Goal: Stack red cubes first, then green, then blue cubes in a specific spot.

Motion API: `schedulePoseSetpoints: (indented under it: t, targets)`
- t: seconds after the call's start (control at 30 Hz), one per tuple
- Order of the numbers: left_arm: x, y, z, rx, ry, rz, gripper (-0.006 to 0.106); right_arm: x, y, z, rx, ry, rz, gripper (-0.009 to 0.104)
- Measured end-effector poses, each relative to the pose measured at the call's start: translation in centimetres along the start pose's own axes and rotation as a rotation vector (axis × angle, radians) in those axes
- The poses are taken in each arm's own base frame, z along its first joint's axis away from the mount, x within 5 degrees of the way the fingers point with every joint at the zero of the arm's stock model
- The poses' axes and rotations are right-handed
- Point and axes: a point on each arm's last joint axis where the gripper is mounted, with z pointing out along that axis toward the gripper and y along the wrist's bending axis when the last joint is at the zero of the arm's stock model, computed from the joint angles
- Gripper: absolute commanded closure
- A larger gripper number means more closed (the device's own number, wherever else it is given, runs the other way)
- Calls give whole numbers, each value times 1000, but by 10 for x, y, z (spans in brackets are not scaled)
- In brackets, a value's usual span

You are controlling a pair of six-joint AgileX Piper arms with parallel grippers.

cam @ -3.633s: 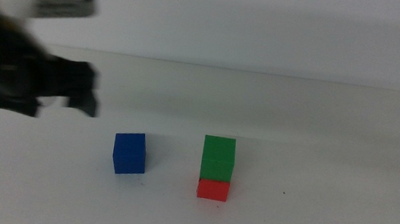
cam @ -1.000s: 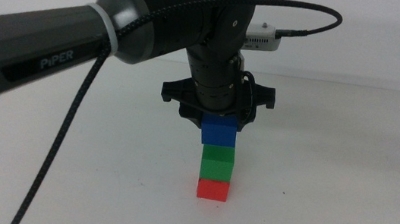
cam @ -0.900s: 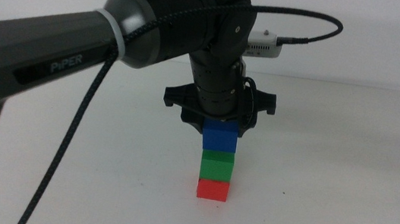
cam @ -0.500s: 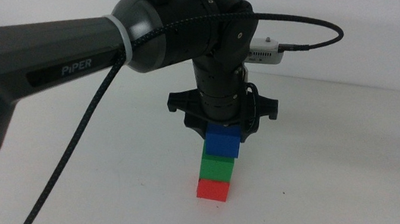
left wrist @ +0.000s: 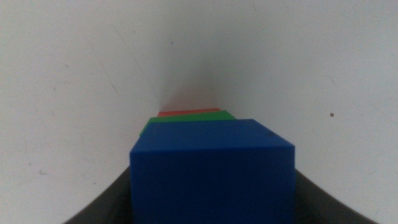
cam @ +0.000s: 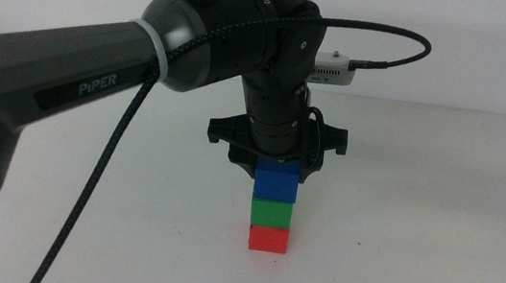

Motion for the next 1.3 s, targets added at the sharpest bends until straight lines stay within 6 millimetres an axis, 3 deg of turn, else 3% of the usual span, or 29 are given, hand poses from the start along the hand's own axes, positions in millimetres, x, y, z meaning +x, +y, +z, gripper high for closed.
schedulePoseSetpoints:
  t: [0.03,0.2,0.4,0.57,0.77,0.87,0.97,1.0,1.03,1.17,1.3]
  targets:
    - [0,0,0,0,0,0,33,0,0,0,0,0,0,4]
    - [0,1,4,-21,10,29,9,0,0,0,0,0,-2,4]
    - [-3,0,-5,-24,-1,86,7,0,0,0,0,-2,-2,4]
    - [-4,-1,-51,45,-81,129,7,0,0,0,0,-2,-2,4]
    - [11,16,-139,114,-274,251,7,0,0,0,0,-2,-2,4]
    - [17,39,-181,123,-380,321,7,0,0,0,0,-2,-2,4]
    - [28,74,-217,105,-472,351,7,0,0,0,0,-2,-2,4]
    - [32,87,-225,94,-491,353,7,0,0,0,0,-2,-2,4]
    - [42,113,-234,63,-508,345,7,0,0,0,0,-2,-2,4]
    - [78,157,-237,61,-631,349,7,0,0,0,-1,-3,-2,4]
    - [136,189,-230,60,-873,280,7,0,0,0,-1,-3,-2,4]
